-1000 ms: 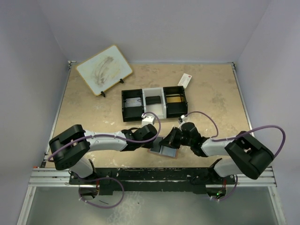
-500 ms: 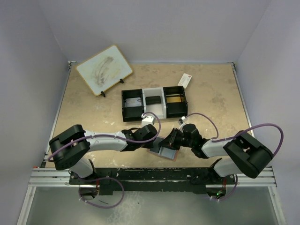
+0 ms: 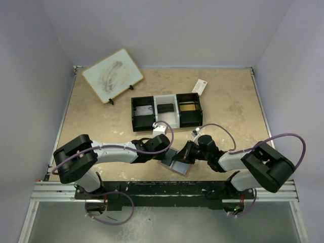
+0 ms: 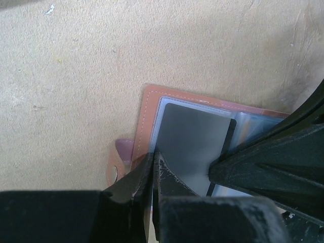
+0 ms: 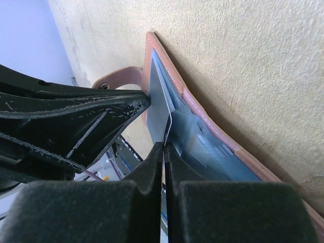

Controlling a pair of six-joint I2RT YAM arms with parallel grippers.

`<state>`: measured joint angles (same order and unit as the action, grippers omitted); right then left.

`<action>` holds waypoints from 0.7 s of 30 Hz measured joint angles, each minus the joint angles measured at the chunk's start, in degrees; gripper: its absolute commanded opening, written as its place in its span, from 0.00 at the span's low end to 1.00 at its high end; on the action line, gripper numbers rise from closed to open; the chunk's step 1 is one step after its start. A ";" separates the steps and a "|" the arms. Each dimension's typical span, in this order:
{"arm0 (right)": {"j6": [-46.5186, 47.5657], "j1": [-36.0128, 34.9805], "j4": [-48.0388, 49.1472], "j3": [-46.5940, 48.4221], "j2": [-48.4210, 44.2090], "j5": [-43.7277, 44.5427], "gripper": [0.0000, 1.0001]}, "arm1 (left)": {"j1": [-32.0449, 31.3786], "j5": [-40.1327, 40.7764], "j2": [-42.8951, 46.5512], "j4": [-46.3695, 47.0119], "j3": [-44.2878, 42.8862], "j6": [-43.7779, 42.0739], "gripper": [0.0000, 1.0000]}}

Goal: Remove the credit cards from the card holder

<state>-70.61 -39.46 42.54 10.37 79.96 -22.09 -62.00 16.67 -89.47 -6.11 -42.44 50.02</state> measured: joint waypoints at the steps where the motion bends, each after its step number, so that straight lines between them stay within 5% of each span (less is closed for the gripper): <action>1: 0.02 0.00 -0.02 0.00 0.00 -0.04 0.00 | 0.00 0.00 0.00 0.00 0.00 0.00 0.00; 11: 1.60 1.42 -3.82 0.00 -3.82 -1.90 0.00 | 0.00 0.31 -0.28 -0.17 -0.15 -0.02 0.00; 21: 4.81 3.98 -8.92 0.00 -5.86 -4.52 0.11 | -0.02 0.33 -0.35 -0.20 -0.22 -0.02 0.00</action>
<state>-65.80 -35.48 33.63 10.37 74.11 -26.61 -62.02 16.99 -89.82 -6.31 -42.65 50.00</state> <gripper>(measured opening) 0.071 0.002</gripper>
